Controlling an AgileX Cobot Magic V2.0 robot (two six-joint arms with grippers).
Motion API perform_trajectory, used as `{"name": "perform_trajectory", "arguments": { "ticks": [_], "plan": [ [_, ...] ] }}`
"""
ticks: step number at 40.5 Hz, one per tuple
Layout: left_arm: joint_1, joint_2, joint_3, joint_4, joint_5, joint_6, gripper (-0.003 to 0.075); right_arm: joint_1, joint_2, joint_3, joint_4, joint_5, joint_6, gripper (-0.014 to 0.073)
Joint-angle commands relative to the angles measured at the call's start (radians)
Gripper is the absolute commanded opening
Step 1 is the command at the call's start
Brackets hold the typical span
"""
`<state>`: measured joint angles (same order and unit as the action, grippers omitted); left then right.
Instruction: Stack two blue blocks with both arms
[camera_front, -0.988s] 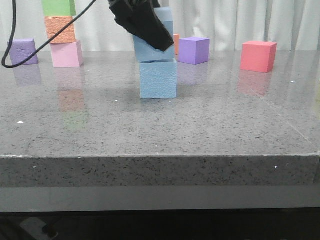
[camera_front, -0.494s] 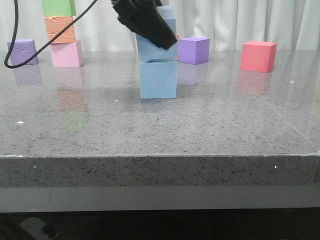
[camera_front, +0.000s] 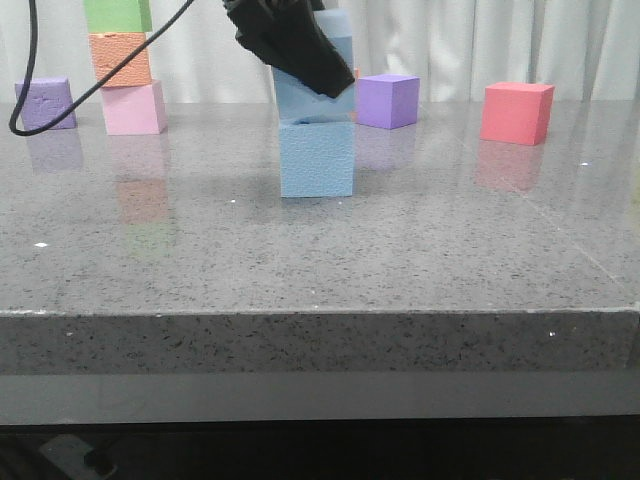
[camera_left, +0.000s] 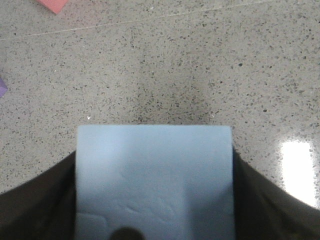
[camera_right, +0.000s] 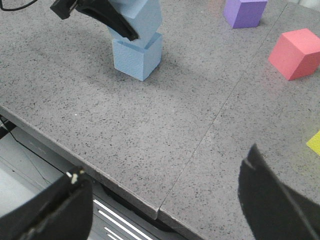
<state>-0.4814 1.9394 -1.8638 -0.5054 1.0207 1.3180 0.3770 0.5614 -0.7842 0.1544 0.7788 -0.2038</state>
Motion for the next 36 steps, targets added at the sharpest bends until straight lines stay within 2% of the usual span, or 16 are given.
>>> {"name": "perform_trajectory", "arguments": {
  "ticks": [1, 14, 20, 25, 31, 36],
  "plan": [
    [-0.009, -0.051, -0.033, -0.039, -0.048, -0.002, 0.0537, -0.006, 0.002, -0.023, 0.011, -0.068, -0.006, 0.0603],
    [-0.009, -0.056, -0.033, -0.032, -0.067, -0.004, 0.0547, -0.006, 0.002, -0.023, 0.011, -0.068, -0.006, 0.0603],
    [-0.007, -0.091, -0.068, 0.006, -0.088, -0.087, 0.0547, -0.006, 0.002, -0.023, 0.011, -0.068, -0.006, 0.0603],
    [-0.007, -0.13, -0.112, 0.006, -0.095, -0.232, 0.0547, -0.006, 0.002, -0.023, 0.011, -0.068, -0.006, 0.0603],
    [-0.007, -0.178, -0.148, 0.015, -0.1, -0.524, 0.0547, -0.006, 0.002, -0.023, 0.011, -0.068, -0.006, 0.0603],
    [-0.007, -0.221, -0.148, 0.076, -0.147, -0.676, 0.0547, -0.006, 0.002, -0.023, 0.011, -0.068, -0.006, 0.0603]
  ]
}}
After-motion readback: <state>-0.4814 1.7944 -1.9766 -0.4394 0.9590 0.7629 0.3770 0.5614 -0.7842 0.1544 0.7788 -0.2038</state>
